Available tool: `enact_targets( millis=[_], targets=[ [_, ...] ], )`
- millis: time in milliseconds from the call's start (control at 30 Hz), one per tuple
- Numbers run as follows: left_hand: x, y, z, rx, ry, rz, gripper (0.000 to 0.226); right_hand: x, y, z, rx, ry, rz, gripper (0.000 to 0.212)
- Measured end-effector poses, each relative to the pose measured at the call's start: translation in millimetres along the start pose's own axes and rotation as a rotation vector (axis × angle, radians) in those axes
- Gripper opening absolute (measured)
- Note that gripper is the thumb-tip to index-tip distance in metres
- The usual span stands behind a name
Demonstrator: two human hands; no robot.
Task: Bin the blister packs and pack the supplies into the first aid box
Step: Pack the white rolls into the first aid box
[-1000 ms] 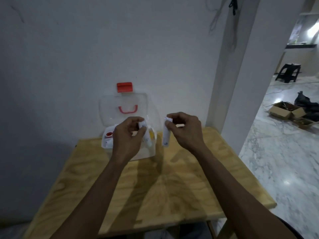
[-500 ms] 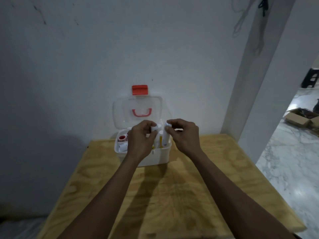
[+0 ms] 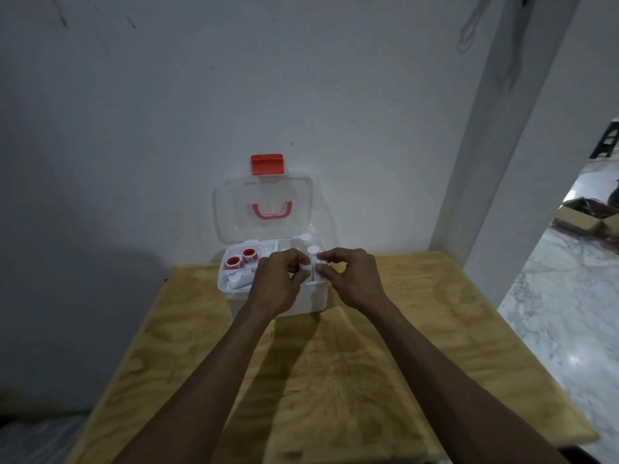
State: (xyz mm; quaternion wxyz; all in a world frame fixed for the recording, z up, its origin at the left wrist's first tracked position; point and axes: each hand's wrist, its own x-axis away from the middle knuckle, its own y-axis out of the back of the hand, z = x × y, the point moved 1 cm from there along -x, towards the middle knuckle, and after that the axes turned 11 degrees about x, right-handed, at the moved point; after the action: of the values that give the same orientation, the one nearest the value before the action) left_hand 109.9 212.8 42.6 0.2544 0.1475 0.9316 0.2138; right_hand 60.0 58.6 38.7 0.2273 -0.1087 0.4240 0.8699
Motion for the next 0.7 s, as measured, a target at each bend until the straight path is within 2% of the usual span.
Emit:
enact_targets(
  millis=[167, 700],
  targets=[
    [-2.2, 4.4, 3.5, -0.13, -0.012, 0.057, 0.018, 2.2, 2.7, -1.3, 0.06, 0.001, 0.046, 0.024],
    [2.6, 4.3, 0.3, -0.102, 0.009, 0.03, 0.03, 4.4, 4.0, -1.5, 0.063, 0.034, 0.064, 0.032]
  ],
)
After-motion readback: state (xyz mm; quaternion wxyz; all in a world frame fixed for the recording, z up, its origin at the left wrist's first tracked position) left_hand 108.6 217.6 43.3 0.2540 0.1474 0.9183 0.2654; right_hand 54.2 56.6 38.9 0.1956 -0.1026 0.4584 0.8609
